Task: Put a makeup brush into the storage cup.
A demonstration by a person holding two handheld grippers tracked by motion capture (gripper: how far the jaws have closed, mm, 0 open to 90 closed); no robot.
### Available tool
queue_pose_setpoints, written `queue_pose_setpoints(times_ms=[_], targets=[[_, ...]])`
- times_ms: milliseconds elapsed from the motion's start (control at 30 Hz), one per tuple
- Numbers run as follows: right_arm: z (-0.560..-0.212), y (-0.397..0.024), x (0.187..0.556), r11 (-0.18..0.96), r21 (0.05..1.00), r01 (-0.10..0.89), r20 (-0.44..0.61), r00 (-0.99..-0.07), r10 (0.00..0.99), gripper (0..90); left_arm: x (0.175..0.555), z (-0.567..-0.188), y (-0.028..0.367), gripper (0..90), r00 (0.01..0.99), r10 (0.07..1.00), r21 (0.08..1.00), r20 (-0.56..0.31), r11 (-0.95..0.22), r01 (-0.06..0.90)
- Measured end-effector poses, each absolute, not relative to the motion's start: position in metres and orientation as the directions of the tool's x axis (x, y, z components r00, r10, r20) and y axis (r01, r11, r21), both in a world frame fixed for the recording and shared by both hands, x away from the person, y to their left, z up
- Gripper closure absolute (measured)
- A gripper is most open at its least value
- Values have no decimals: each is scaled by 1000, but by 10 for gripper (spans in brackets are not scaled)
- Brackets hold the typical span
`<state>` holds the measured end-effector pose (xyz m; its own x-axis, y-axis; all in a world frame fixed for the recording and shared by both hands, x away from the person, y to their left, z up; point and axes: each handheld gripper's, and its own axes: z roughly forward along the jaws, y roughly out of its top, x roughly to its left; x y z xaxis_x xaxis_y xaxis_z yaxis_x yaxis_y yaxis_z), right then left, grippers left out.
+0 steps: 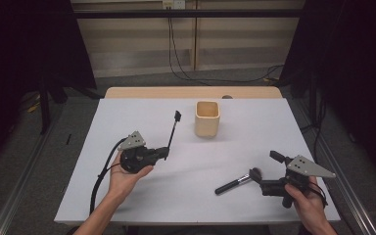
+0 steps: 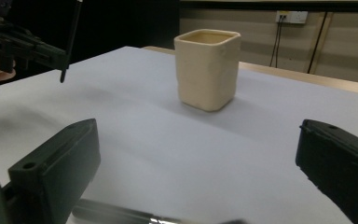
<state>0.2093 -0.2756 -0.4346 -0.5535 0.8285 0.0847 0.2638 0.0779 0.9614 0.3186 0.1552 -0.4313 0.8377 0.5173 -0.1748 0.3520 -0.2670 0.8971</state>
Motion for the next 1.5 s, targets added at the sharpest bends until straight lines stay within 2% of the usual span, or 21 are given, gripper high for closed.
queue_pose_setpoints(times_ms=[100, 367, 633, 1133, 1367, 1500], targets=[[-432, -269, 213, 83, 963, 257, 81, -568, 819, 0, 321, -430, 153, 863, 832, 519, 907, -193, -228, 353], [-428, -257, 219, 86, 961, 261, 95, -610, 787, 0, 318, -428, 146, 863, 846, 501, 920, -182, -218, 327], [-408, -228, 236, 88, 965, 247, 120, -714, 689, 0, 315, -428, 126, 863, 866, 467, 928, -178, -212, 305], [-380, -187, 277, 74, 971, 225, 133, -776, 617, 3, 315, -426, 99, 863, 883, 433, 936, -181, -200, 290], [-374, -173, 292, 60, 973, 222, 142, -786, 601, 27, 318, -425, 93, 863, 883, 436, 938, -171, -202, 282], [-374, -168, 299, 50, 974, 219, 145, -786, 601, 61, 318, -425, 88, 863, 896, 405, 941, -183, -191, 279]])
